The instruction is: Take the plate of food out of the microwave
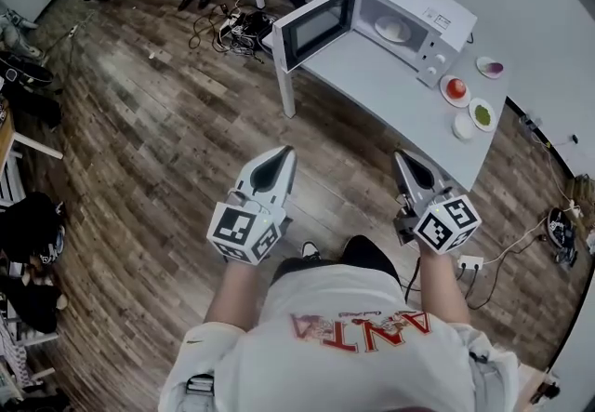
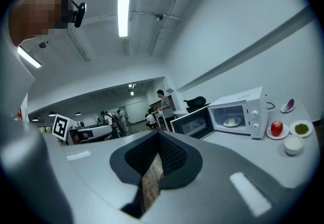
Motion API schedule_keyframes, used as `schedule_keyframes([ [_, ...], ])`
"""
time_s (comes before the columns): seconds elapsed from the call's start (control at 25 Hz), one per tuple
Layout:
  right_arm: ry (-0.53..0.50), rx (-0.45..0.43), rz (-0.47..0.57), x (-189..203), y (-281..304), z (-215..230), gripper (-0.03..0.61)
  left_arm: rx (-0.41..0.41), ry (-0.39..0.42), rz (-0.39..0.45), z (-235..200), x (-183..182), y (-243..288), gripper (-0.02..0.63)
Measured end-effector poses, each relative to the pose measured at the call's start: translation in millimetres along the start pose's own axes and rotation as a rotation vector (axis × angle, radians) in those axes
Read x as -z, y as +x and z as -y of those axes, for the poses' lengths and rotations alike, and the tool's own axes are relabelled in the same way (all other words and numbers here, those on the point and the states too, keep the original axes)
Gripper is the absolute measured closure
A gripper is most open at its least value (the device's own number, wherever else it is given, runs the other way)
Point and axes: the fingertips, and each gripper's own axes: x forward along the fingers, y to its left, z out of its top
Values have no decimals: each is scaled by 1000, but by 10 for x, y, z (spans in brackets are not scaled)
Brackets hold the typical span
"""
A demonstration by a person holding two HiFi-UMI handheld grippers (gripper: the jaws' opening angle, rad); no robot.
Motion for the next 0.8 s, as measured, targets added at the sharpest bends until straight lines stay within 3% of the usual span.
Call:
schedule_keyframes([
  [0.4,27,-41,5,-78,739,403,578,-16,10,-12,-462,-35,577,604],
  [0.8,85,4,32,-468,1301,1522,578,36,45,-47,-600,-180,1912,604],
])
